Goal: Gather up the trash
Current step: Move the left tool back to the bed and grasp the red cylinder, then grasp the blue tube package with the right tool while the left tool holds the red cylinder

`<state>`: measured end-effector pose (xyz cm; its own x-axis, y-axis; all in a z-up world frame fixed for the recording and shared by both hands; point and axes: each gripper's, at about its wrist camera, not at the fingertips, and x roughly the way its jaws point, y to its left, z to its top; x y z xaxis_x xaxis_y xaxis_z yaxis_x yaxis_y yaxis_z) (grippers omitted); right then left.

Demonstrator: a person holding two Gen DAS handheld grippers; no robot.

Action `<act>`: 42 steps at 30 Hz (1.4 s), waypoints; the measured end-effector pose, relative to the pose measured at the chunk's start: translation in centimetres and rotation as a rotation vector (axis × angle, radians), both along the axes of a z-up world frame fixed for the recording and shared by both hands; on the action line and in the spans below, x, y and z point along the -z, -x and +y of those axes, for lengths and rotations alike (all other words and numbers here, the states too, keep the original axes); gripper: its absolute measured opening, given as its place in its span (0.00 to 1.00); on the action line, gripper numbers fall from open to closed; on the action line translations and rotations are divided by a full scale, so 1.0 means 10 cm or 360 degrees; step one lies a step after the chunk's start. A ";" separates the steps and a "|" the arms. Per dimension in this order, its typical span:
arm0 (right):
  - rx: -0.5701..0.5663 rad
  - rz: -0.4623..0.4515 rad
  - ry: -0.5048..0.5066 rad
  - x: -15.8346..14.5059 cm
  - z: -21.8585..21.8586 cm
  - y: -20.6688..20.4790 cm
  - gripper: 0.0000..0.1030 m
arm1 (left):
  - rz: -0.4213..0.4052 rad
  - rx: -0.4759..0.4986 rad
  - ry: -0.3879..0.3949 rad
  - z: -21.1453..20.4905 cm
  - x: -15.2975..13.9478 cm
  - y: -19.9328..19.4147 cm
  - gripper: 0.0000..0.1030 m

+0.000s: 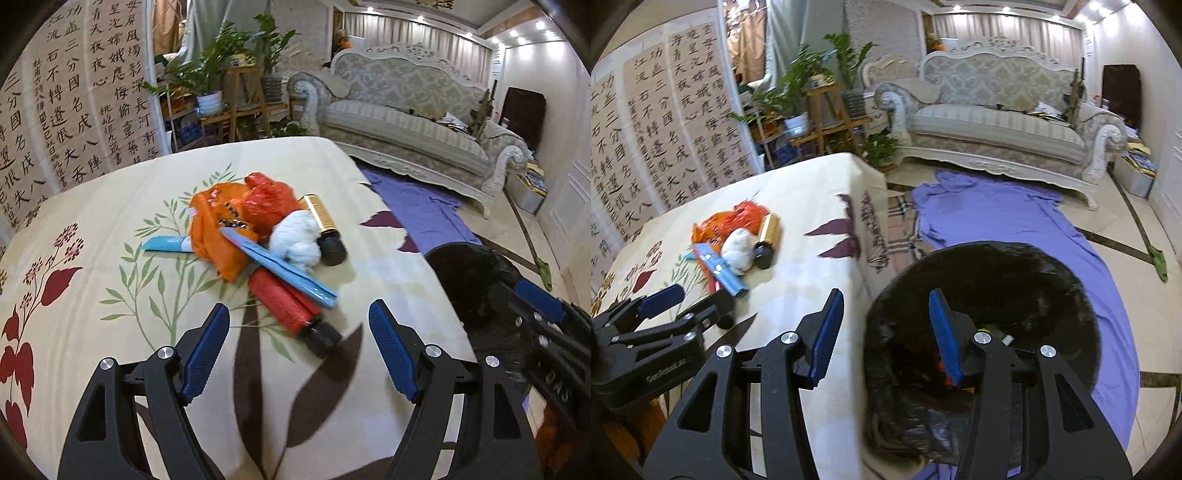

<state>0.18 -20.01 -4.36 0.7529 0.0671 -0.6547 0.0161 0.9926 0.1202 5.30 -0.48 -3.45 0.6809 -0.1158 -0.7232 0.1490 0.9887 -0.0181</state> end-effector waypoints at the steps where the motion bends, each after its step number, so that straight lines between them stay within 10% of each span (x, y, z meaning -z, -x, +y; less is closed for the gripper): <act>1: -0.0012 0.0004 0.0000 0.00 0.03 0.00 0.46 | 0.0005 -0.0002 -0.0006 0.02 0.01 -0.02 0.73; 23: -0.0120 0.0056 -0.0024 0.08 0.24 -0.06 0.46 | 0.0140 -0.0075 0.0003 0.37 0.14 -0.13 0.73; 30: -0.0173 0.0050 -0.0007 0.04 0.38 -0.06 0.46 | 0.0140 0.0026 0.0008 0.33 0.15 -0.17 0.26; 42: -0.0337 0.0043 0.0022 -0.02 0.78 -0.13 0.46 | 0.0116 0.0017 0.0063 0.65 0.09 0.08 0.24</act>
<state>1.50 -12.17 -4.18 0.7049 0.2127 -0.6766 -0.1901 0.9757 0.1087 4.48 6.03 -4.34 0.6251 -0.1525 -0.7655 0.1566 0.9853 -0.0684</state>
